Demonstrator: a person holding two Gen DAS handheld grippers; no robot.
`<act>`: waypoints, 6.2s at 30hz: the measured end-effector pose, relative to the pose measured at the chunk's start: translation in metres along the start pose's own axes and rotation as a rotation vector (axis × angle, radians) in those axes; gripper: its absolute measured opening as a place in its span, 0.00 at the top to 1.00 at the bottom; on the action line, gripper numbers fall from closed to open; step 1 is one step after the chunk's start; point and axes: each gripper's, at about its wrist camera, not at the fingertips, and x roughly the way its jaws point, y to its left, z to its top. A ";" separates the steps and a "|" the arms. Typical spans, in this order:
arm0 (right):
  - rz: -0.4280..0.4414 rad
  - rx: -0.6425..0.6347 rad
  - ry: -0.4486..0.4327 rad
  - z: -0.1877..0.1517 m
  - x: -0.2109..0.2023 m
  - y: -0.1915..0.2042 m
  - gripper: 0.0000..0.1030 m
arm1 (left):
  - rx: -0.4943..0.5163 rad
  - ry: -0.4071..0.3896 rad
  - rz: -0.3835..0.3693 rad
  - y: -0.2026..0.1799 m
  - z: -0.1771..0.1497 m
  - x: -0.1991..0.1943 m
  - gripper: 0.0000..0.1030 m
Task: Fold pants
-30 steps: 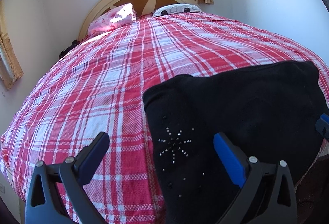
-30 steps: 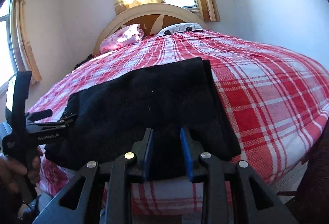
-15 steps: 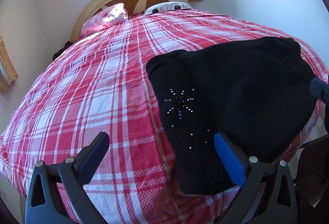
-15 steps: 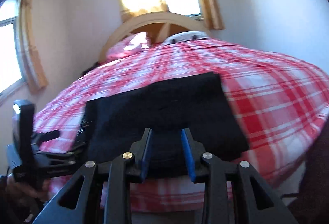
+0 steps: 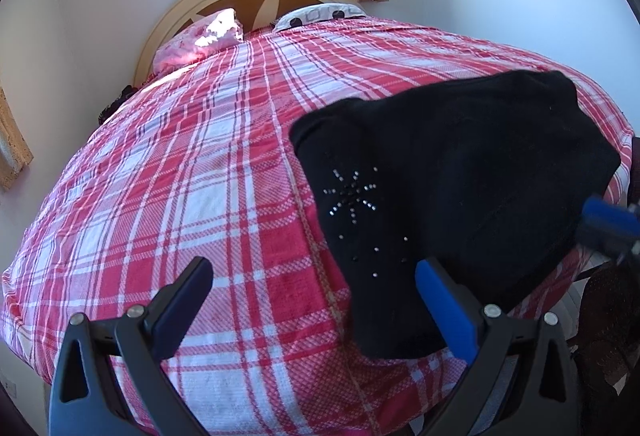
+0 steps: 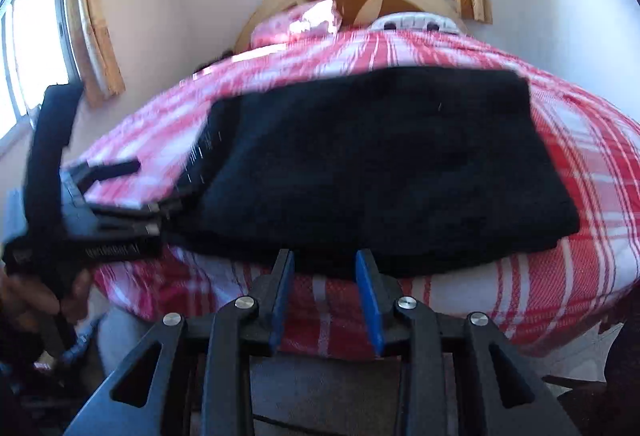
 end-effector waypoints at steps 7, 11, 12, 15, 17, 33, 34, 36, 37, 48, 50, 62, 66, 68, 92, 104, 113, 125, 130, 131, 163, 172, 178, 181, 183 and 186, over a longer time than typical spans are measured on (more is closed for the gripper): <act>0.032 0.008 -0.146 0.055 -0.016 -0.013 0.55 | -0.066 -0.045 0.007 0.024 0.014 0.000 0.00; 0.065 0.004 -0.138 0.073 -0.011 -0.017 0.55 | -0.093 -0.063 0.038 0.043 0.010 0.001 0.00; 0.090 0.005 -0.128 0.074 -0.010 -0.014 0.55 | -0.102 -0.066 0.039 0.049 0.008 0.001 0.00; 0.222 -0.021 -0.090 0.066 -0.005 0.000 0.55 | -0.109 -0.061 0.072 0.064 -0.001 0.002 0.00; 0.226 -0.116 -0.055 0.052 0.004 0.025 0.59 | -0.106 -0.047 0.098 0.072 -0.008 0.003 0.00; -0.087 -0.866 -0.031 -0.019 0.060 0.150 0.74 | -0.214 -0.039 0.148 0.112 -0.034 -0.006 0.00; -0.102 -0.908 -0.050 -0.023 0.062 0.157 0.74 | -0.221 -0.036 0.146 0.113 -0.034 -0.006 0.00; -0.130 -0.954 -0.101 -0.025 0.066 0.169 0.74 | -0.237 -0.034 0.145 0.116 -0.035 -0.006 0.00; -0.158 -0.972 -0.121 -0.024 0.073 0.176 0.74 | -0.241 -0.036 0.147 0.117 -0.035 -0.008 0.00; -0.141 -0.870 -0.078 -0.009 0.090 0.176 0.85 | -0.298 -0.012 0.127 0.128 -0.039 -0.006 0.00; -0.038 -0.822 -0.018 -0.003 0.083 0.170 0.87 | -0.280 -0.018 0.126 0.123 -0.037 -0.007 0.00; 0.334 -0.521 -0.042 0.004 0.033 0.131 0.94 | -0.117 -0.083 0.043 0.091 0.040 0.020 0.00; 0.238 -0.376 -0.138 0.040 0.027 0.112 0.94 | -0.156 0.019 -0.120 0.082 0.056 0.043 0.06; 0.196 -0.277 -0.126 0.049 0.035 0.088 0.94 | -0.176 0.050 -0.170 0.072 0.053 0.052 0.07; 0.629 -0.263 0.308 0.205 0.112 0.055 0.86 | 0.057 -0.086 -0.223 -0.025 0.001 0.009 0.35; 0.599 -0.569 0.703 0.191 0.206 0.103 0.85 | -0.017 -0.068 -0.245 -0.020 -0.007 0.018 0.38; 0.480 -0.776 0.732 0.165 0.203 0.110 0.90 | -0.081 -0.035 -0.301 -0.005 -0.003 0.031 0.33; 0.171 -0.678 0.522 0.180 0.223 0.067 1.00 | -0.143 -0.021 -0.305 0.007 -0.011 0.031 0.29; 0.411 -0.656 0.445 0.200 0.182 0.090 0.99 | -0.140 -0.034 -0.260 -0.005 -0.015 0.028 0.30; 0.436 -0.690 0.469 0.198 0.180 0.097 0.99 | -0.145 -0.032 -0.260 -0.005 -0.014 0.028 0.30; 0.354 -0.874 0.798 0.162 0.225 0.136 0.84 | -0.166 -0.019 -0.292 0.003 -0.013 0.033 0.30; 0.187 -0.707 0.687 0.173 0.207 0.102 0.92 | -0.156 -0.028 -0.271 -0.002 -0.012 0.033 0.30; 0.147 -0.378 0.489 0.194 0.224 0.055 1.00 | -0.145 -0.036 -0.256 -0.006 -0.013 0.030 0.30; 0.248 -0.391 0.377 0.204 0.191 0.063 1.00 | -0.150 -0.035 -0.254 -0.007 -0.013 0.031 0.30; 0.336 -0.429 0.393 0.205 0.173 0.075 0.99 | -0.154 -0.035 -0.254 -0.006 -0.014 0.031 0.30; 0.407 -0.517 0.467 0.187 0.161 0.097 0.99 | -0.155 -0.035 -0.251 -0.005 -0.013 0.031 0.30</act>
